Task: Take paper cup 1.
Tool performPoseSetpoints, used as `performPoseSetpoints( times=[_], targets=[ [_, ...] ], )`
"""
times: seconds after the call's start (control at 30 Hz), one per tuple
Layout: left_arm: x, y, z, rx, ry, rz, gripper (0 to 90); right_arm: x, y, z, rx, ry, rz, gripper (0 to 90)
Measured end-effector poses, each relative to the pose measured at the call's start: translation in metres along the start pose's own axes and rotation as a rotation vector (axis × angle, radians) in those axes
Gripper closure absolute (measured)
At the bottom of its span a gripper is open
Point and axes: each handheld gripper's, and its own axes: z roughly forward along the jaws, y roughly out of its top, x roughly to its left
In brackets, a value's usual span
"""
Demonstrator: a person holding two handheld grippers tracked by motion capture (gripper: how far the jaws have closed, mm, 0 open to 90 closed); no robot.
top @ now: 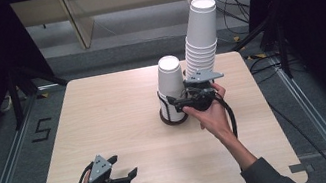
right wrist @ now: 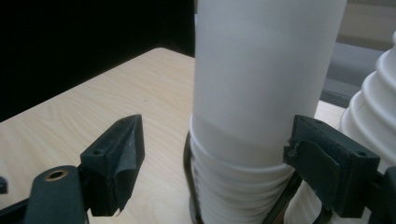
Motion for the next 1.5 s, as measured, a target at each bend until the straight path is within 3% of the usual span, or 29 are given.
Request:
performPoseSetpoints(
  times=[0.4,0.9,1.0,1.37,1.5],
  targets=[
    [-0.002,0.001,0.000,0.007,0.004,0.010,14.7,-0.002,0.021,0.019,-0.004,-0.120,0.016,17.4],
    [-0.004,0.000,0.002,0.012,0.003,0.029,14.7,-0.002,0.033,0.044,0.002,-0.170,0.078,15.7],
    [-0.004,0.000,0.002,0.012,-0.004,0.041,14.7,-0.002,0.033,0.049,0.006,-0.194,0.056,15.4],
    [-0.005,0.000,0.002,0.015,-0.001,0.052,14.7,0.003,0.034,0.051,-0.006,-0.228,0.078,17.7],
    [-0.004,0.001,0.001,0.021,0.007,0.055,14.7,0.005,0.039,0.048,-0.025,-0.242,0.051,17.9]
  ],
)
